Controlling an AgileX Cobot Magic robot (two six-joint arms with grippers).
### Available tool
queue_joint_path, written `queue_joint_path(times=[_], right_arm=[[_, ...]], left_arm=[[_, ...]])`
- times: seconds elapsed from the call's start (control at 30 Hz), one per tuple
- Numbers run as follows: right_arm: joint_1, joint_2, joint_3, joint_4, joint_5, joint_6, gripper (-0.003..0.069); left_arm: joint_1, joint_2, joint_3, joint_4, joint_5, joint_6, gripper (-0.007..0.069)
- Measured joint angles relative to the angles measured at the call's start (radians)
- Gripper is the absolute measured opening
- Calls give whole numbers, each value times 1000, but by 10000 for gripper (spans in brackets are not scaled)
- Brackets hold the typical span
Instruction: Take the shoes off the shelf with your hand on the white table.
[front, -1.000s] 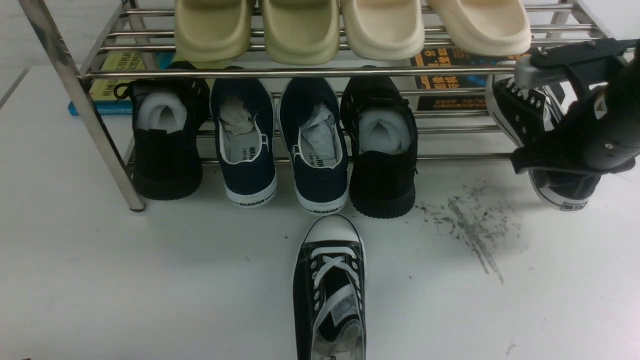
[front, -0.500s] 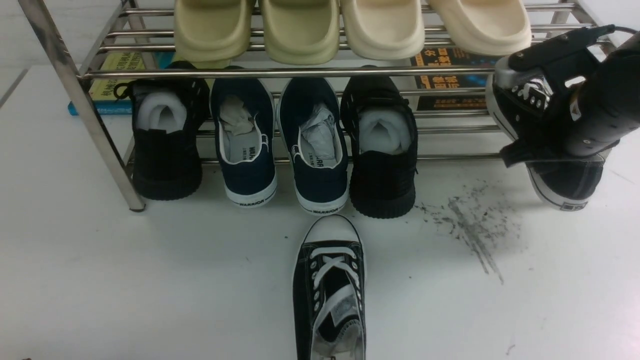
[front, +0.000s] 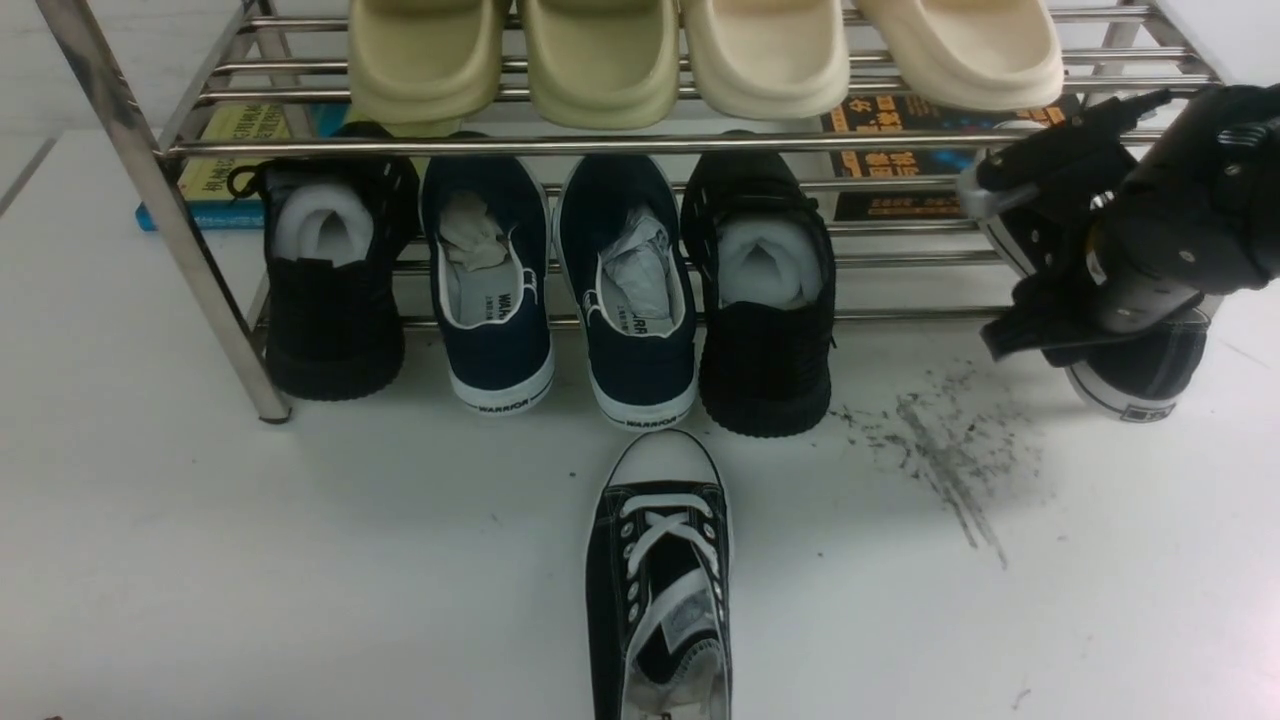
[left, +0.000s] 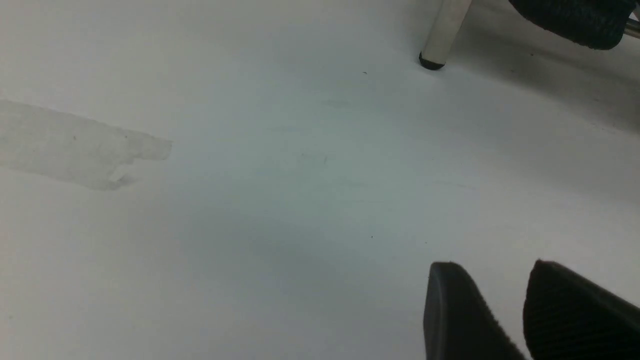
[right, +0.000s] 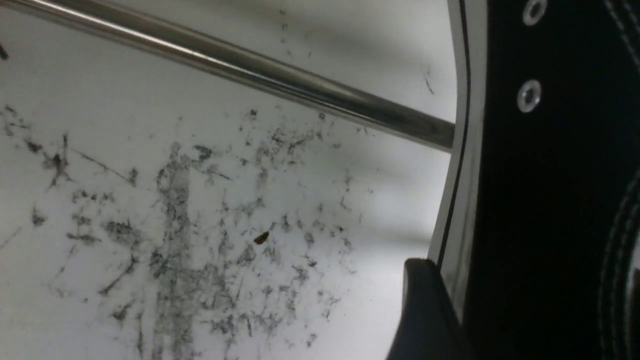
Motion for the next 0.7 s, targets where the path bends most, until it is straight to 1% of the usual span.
queue_joint_path(times=[0.13, 0.23, 0.27, 0.37, 0.4, 0.43, 0.47, 0.53, 0.57, 0.67, 0.7], right_arm=[[0, 26, 0, -40, -5, 21, 407], [0, 30, 0, -64, -6, 35, 332], [0, 30, 0, -69, -2, 35, 294], [2, 27, 0, -57, 9, 37, 96], [2, 26, 0, -55, 16, 37, 83], [5, 19, 0, -50, 49, 37, 21], [5, 5, 0, -43, 82, 37, 3], [3, -14, 0, -26, 108, 33, 1], [3, -60, 1, 30, 173, 29, 1], [3, -156, 1, 141, 262, -15, 1], [3, -164, 1, 150, 268, -15, 1]], left_arm=[[0, 0, 0, 0, 0, 0, 239], [0, 0, 0, 0, 0, 0, 239], [0, 0, 0, 0, 0, 0, 239], [0, 0, 0, 0, 0, 0, 239], [0, 0, 0, 0, 0, 0, 239], [0, 0, 0, 0, 0, 0, 239], [0, 0, 0, 0, 0, 0, 239], [0, 0, 0, 0, 0, 0, 239], [0, 0, 0, 0, 0, 0, 239], [0, 0, 0, 0, 0, 0, 239], [0, 0, 0, 0, 0, 0, 239]])
